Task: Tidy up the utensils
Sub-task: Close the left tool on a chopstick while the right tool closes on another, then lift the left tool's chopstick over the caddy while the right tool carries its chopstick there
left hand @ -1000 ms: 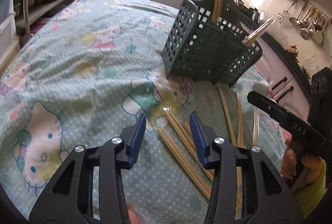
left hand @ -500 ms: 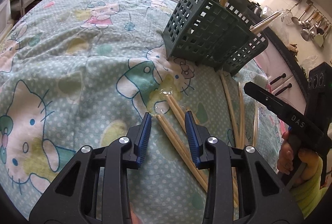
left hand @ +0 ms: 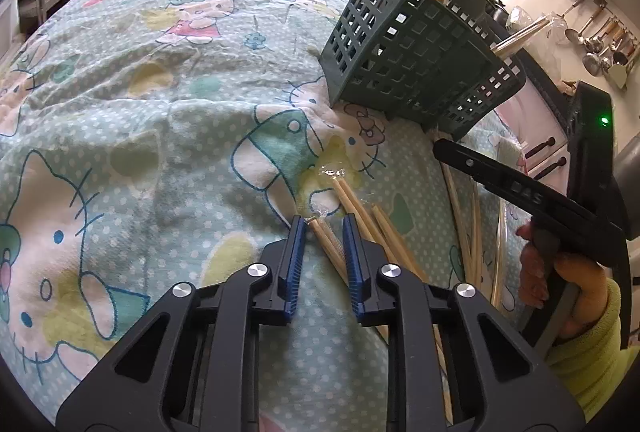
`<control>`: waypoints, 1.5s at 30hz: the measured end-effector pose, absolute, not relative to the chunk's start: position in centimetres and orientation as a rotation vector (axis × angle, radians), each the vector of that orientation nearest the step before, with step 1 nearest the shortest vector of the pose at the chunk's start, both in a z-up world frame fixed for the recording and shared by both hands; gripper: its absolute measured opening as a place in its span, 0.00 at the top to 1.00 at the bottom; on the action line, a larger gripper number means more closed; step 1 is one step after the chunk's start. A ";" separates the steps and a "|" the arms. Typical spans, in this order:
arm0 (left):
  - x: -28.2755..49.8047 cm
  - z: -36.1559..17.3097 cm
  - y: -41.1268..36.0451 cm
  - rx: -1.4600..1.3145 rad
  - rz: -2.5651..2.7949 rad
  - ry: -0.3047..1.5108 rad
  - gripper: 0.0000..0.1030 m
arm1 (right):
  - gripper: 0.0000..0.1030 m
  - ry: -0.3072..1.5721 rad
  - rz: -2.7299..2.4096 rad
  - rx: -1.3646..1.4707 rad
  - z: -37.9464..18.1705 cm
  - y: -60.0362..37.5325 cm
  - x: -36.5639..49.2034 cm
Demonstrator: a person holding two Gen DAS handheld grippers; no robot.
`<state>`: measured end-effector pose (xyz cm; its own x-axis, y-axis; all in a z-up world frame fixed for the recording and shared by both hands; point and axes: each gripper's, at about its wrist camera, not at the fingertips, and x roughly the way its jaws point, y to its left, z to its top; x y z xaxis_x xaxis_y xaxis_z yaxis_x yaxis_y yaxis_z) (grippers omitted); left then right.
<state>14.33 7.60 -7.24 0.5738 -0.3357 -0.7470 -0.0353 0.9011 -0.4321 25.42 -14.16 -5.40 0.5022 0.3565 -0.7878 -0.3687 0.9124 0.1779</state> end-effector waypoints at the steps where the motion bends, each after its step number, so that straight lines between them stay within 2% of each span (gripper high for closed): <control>1: 14.4 -7.3 7.7 -0.431 -0.183 0.951 0.88 | 0.56 0.948 0.433 -0.017 -5.5 -14.1 25.6; 6: 14.4 -7.4 8.0 -0.440 -0.185 0.947 0.91 | 0.57 0.968 0.387 0.004 -6.3 -13.6 26.2; 8: 14.4 -7.4 8.1 -0.443 -0.184 0.946 0.91 | 0.64 0.956 0.368 -0.015 -6.5 -13.2 26.2; 10: 14.3 -7.3 8.2 -0.455 -0.182 0.945 0.92 | 0.78 0.945 0.368 -0.025 -6.5 -13.2 26.1; 13: 14.2 -7.0 8.3 -0.460 -0.180 0.937 0.93 | 0.90 0.944 0.383 0.016 -6.2 -13.9 26.1; 23: 13.5 -4.1 8.3 -0.447 -0.187 0.859 0.94 | 0.93 0.900 0.537 0.173 -3.6 -15.9 23.9; 45: 13.3 2.6 6.9 -0.414 -0.260 0.703 0.97 | 0.94 0.645 0.646 0.186 4.6 -18.1 19.3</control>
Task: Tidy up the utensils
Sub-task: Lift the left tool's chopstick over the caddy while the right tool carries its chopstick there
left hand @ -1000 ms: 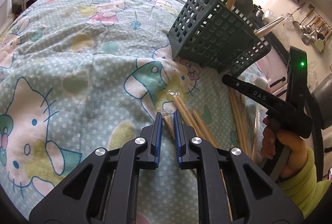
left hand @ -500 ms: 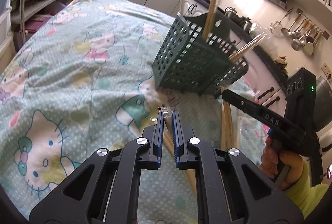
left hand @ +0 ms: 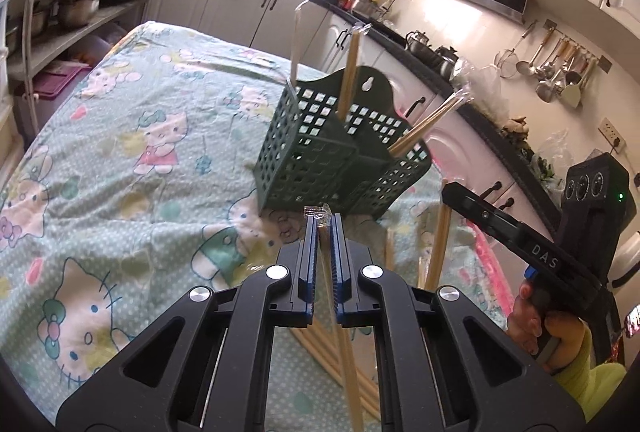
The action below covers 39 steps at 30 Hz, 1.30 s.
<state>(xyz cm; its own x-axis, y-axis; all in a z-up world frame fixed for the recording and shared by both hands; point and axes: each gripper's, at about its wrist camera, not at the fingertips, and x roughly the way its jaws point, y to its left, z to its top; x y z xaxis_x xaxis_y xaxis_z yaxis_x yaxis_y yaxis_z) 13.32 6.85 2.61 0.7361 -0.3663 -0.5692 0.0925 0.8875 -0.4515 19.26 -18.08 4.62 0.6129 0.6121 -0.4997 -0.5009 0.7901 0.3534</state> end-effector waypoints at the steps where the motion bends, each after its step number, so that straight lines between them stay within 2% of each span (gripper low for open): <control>1: 13.3 2.7 6.7 -0.415 -0.263 0.700 0.97 | 0.94 0.634 0.642 0.186 4.8 -18.1 19.2; 39: 15.8 8.2 1.8 -0.338 -0.354 0.593 0.97 | 0.94 0.488 0.558 0.274 8.1 -23.8 18.0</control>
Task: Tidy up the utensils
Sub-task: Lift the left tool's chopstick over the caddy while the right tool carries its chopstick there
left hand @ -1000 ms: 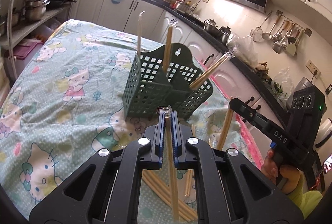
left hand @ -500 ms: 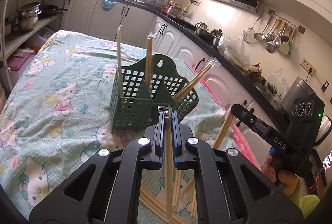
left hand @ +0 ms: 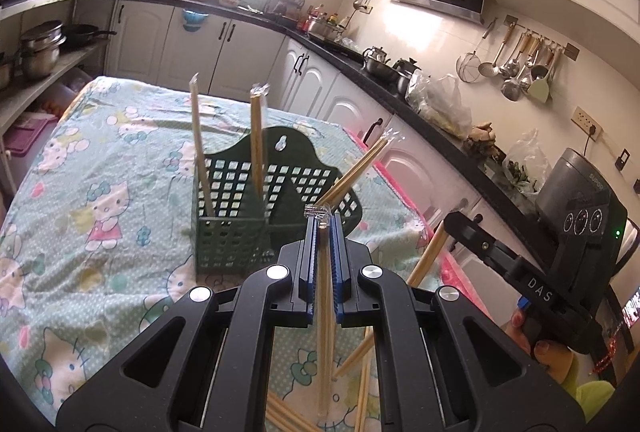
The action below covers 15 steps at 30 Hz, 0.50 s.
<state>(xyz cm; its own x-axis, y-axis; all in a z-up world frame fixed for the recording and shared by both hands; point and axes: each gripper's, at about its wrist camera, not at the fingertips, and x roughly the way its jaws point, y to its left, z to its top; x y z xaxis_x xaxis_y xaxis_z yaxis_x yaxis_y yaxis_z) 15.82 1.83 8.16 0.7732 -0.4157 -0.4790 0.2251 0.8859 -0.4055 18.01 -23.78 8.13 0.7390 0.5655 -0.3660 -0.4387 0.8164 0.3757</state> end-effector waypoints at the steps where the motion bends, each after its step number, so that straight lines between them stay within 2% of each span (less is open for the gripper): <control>1: 15.9 8.3 1.7 -0.336 -0.356 0.590 0.97 | 0.94 0.485 0.557 0.276 8.2 -23.8 18.0; 15: 17.2 11.3 1.4 -0.306 -0.366 0.525 0.97 | 0.94 0.429 0.567 0.279 10.5 -23.6 18.5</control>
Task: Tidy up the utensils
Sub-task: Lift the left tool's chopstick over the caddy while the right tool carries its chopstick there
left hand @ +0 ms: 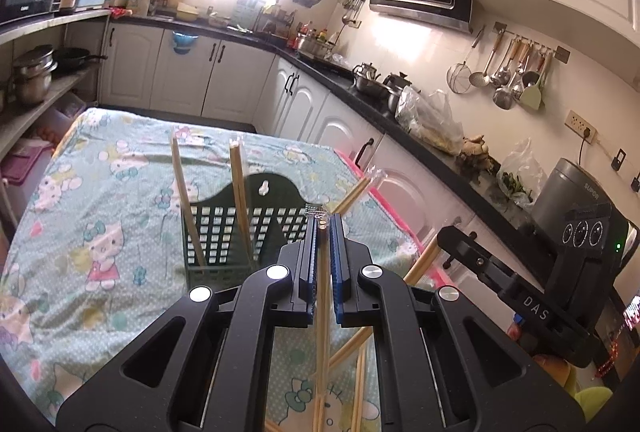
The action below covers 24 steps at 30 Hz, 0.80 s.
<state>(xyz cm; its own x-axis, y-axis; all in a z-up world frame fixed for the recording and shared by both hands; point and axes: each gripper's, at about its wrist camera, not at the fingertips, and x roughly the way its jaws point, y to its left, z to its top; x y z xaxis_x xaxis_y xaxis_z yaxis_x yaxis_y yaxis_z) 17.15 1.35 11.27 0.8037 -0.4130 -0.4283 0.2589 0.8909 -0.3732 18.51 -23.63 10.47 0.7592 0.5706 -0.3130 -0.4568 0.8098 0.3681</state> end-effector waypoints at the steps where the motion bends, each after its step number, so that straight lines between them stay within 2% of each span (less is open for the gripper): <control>1: 17.2 11.5 1.4 -0.303 -0.364 0.521 0.97 | 0.94 0.425 0.569 0.277 10.6 -23.6 18.6; 24: 18.7 17.7 4.3 -0.260 -0.271 0.363 0.97 | 0.94 0.298 0.579 0.234 16.5 -20.7 21.4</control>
<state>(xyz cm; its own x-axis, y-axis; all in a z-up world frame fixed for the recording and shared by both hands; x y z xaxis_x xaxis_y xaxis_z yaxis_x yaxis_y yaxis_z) 18.68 4.29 17.70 0.8998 -0.3049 -0.3122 0.2127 0.9311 -0.2964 21.44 -20.65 16.52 0.7963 0.5676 -0.2094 -0.5005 0.8125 0.2989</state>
